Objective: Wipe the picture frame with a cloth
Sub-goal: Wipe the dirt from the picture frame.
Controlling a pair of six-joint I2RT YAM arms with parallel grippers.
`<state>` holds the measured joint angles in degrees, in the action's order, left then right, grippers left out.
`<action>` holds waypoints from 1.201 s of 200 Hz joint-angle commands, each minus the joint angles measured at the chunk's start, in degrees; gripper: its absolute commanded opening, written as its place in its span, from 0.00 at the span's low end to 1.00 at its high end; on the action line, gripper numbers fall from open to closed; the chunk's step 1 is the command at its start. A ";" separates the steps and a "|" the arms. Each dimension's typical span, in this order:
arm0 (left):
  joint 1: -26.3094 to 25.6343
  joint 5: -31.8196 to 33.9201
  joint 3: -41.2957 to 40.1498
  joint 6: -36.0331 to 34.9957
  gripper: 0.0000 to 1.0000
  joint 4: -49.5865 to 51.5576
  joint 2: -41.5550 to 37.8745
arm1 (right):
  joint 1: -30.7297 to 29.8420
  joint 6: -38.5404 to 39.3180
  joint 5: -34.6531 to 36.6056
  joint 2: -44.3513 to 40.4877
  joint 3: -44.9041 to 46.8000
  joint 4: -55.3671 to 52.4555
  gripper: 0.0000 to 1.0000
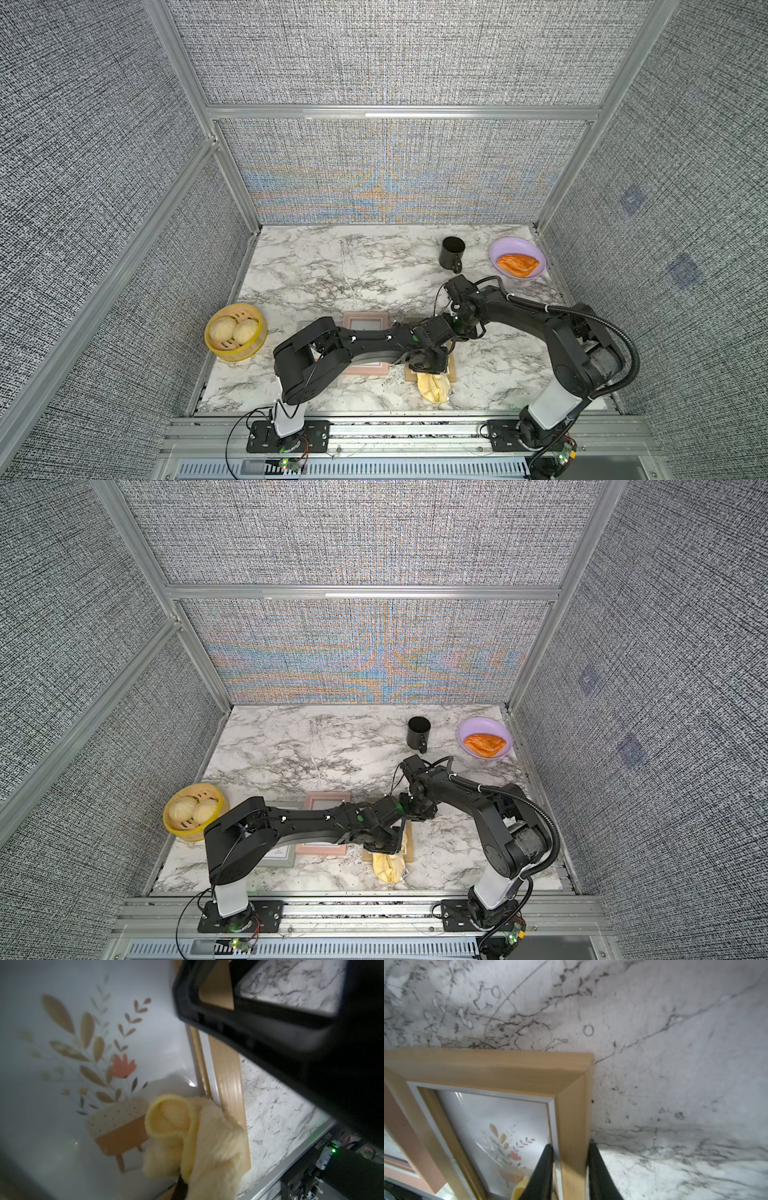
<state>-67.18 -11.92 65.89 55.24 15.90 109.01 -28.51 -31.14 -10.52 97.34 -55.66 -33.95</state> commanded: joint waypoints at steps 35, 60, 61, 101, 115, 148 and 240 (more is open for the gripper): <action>0.16 -1.98 -3.73 -1.64 0.00 9.92 -2.15 | -0.23 -1.26 2.34 1.19 0.55 -1.05 0.23; 2.77 0.41 -8.80 -1.49 0.00 11.95 -6.40 | -0.17 -0.97 2.39 1.17 0.73 -1.14 0.23; 2.85 0.50 -8.96 -1.52 0.00 12.00 -6.64 | -0.20 -0.96 2.42 1.13 0.73 -1.17 0.23; 4.73 0.90 -10.60 -1.96 0.00 12.46 -8.26 | -0.24 -1.15 2.35 1.49 0.61 -0.91 0.23; 4.10 -0.66 -8.96 -1.94 0.00 11.21 -6.64 | -0.31 -1.26 2.32 1.49 0.47 -0.94 0.24; 0.95 -4.06 -2.05 -2.99 0.00 8.35 -2.34 | -0.77 -1.73 2.27 1.47 -0.07 -1.20 0.24; 1.36 0.25 -4.35 -3.59 0.00 14.41 -5.12 | -1.33 -1.05 2.79 2.23 -0.85 -1.93 0.24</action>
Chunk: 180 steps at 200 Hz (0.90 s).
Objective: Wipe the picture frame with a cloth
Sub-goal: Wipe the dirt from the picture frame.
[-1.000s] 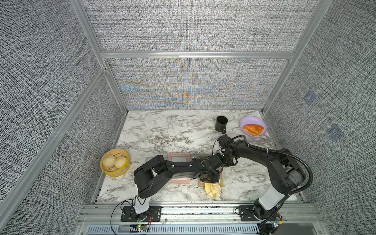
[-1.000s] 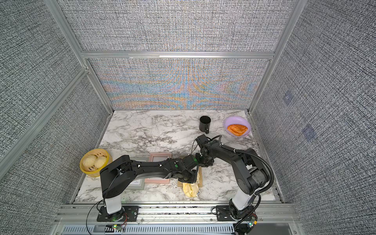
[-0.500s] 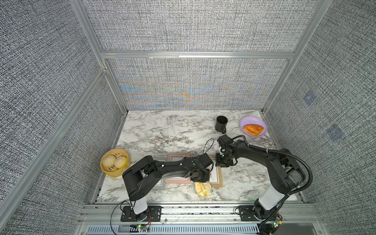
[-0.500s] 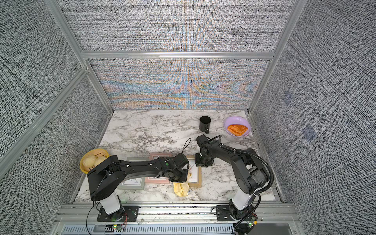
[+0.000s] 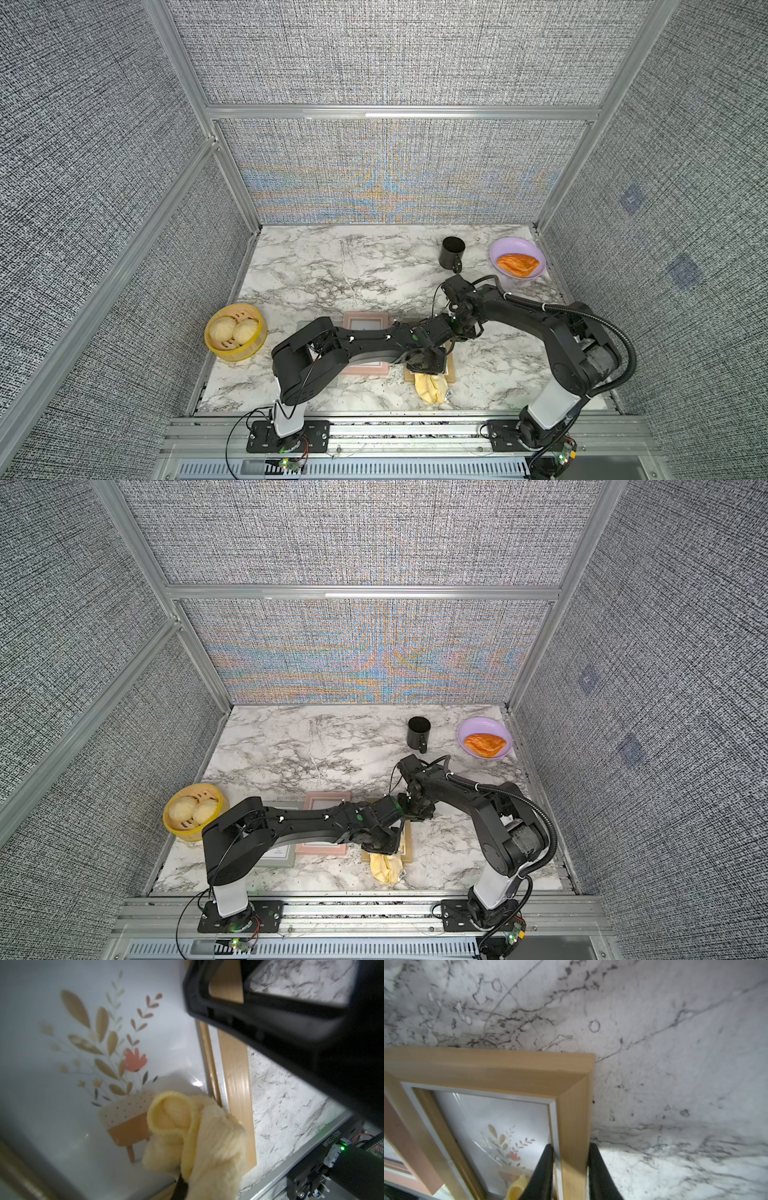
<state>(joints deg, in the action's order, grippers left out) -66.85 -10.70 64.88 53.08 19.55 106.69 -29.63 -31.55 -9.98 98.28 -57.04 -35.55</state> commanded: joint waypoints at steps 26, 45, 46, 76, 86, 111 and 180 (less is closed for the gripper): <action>4.26 1.02 -8.42 -0.46 0.00 12.81 -7.91 | -0.17 -0.18 2.45 1.48 0.52 -0.44 0.24; 5.31 0.98 -9.75 -0.20 0.00 13.67 -9.29 | -0.26 -0.06 2.68 1.56 0.52 -0.48 0.24; 5.32 0.96 -9.76 -0.14 0.00 13.71 -9.30 | -0.26 -0.03 2.68 1.56 0.52 -0.48 0.24; 5.44 -0.21 -8.77 0.36 0.00 13.91 -7.54 | -0.32 0.08 2.88 1.51 0.52 -0.83 0.24; 5.48 -0.29 -8.34 0.91 0.00 13.52 -6.51 | -0.45 0.05 2.98 1.51 0.52 -0.91 0.24; 5.53 -2.41 -4.78 0.93 0.00 11.39 -2.98 | -0.97 -0.33 3.02 1.39 0.52 -0.76 0.24; 2.99 -6.77 3.63 -1.40 0.00 11.36 3.50 | -1.66 -1.17 3.34 1.43 0.52 -0.99 0.24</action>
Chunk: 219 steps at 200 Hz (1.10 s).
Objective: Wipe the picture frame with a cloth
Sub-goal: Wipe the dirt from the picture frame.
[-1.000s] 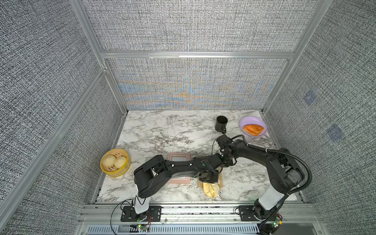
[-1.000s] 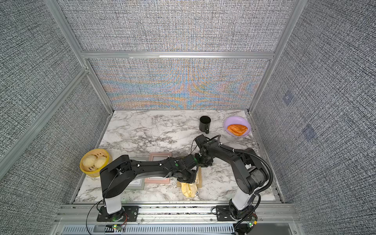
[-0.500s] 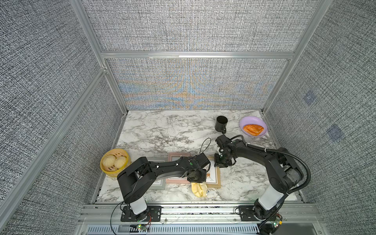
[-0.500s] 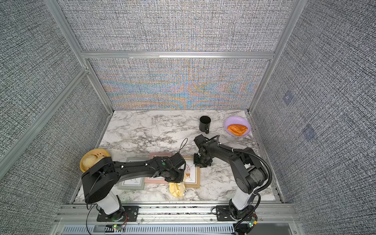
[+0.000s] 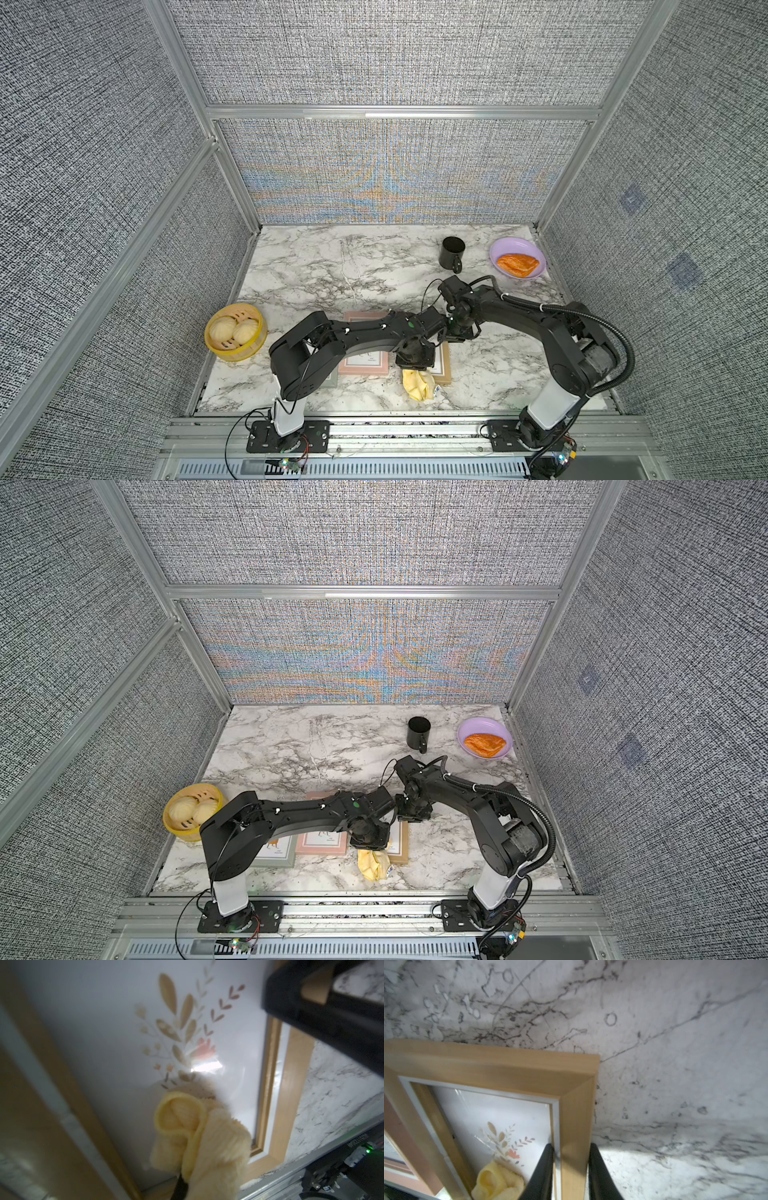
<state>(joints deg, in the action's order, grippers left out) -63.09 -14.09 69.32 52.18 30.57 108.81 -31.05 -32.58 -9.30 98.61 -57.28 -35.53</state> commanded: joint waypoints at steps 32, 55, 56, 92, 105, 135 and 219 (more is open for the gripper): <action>1.61 1.54 -5.78 2.26 0.00 2.55 -3.44 | -0.29 0.17 3.06 1.08 0.76 -1.41 0.24; 4.58 5.59 -7.79 3.62 0.00 7.62 -7.32 | -0.29 0.41 3.41 1.31 0.76 -1.56 0.24; 4.61 5.71 -7.75 3.63 0.00 7.91 -7.35 | -0.31 0.41 3.41 1.36 0.76 -1.52 0.24; 5.48 5.33 -3.64 2.76 0.00 16.60 -7.14 | -0.37 0.39 3.65 1.38 0.76 -1.65 0.24; 5.22 3.52 -4.13 3.76 0.00 16.57 -7.46 | -0.32 0.39 3.72 1.16 0.76 -1.64 0.24; 4.66 0.89 -6.65 5.16 0.00 15.30 -7.48 | -0.47 0.23 3.76 0.78 0.76 -1.65 0.24; 8.92 4.51 3.66 -1.23 0.00 15.95 1.80 | -0.60 -0.19 4.20 0.71 0.76 -1.64 0.24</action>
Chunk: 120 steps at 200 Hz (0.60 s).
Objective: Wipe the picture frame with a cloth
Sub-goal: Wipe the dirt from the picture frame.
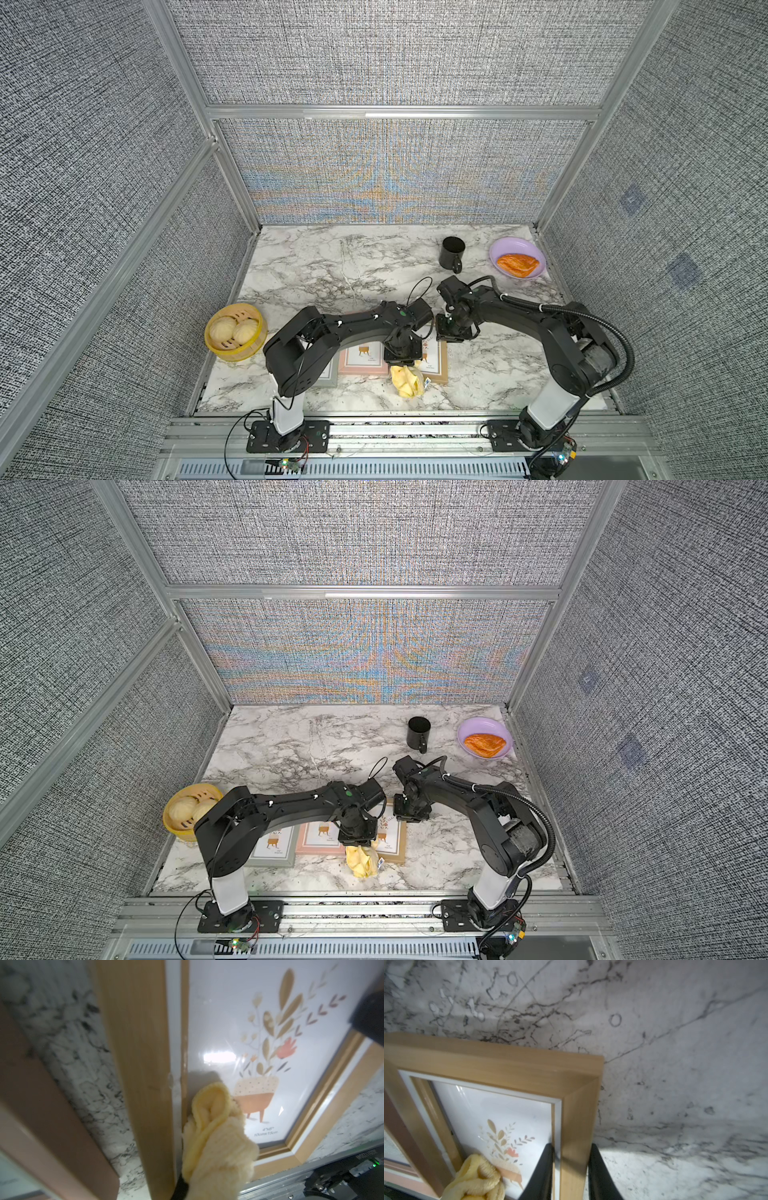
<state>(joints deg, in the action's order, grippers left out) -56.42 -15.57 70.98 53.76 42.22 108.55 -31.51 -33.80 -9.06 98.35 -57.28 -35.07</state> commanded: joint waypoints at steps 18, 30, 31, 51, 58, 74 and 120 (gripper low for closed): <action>4.46 7.04 4.26 -4.23 0.00 3.42 2.98 | -0.13 0.83 4.04 0.91 0.76 -1.93 0.24; 5.62 6.92 6.22 -5.74 0.00 2.56 4.02 | -0.13 0.79 4.05 1.09 0.81 -1.77 0.24; 5.67 6.90 6.42 -5.89 0.00 2.45 4.20 | -0.13 0.77 4.05 1.08 0.78 -1.76 0.24; 6.73 6.37 10.54 -8.65 0.00 1.94 7.73 | -0.14 0.71 4.05 1.53 0.76 -1.53 0.24; 6.85 6.34 11.65 -9.41 0.00 1.81 8.55 | -0.14 0.71 4.05 1.76 0.81 -1.48 0.24; 7.27 5.83 13.75 -10.53 0.00 1.30 9.91 | -0.14 0.63 4.02 2.07 0.76 -1.28 0.24; 7.22 2.95 7.70 -9.23 0.00 0.18 4.33 | -0.22 0.22 3.98 2.04 0.77 -0.82 0.24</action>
<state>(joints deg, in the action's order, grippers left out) -49.30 -14.31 83.07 44.14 43.55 116.42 -31.53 -34.52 -9.10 99.13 -57.36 -35.27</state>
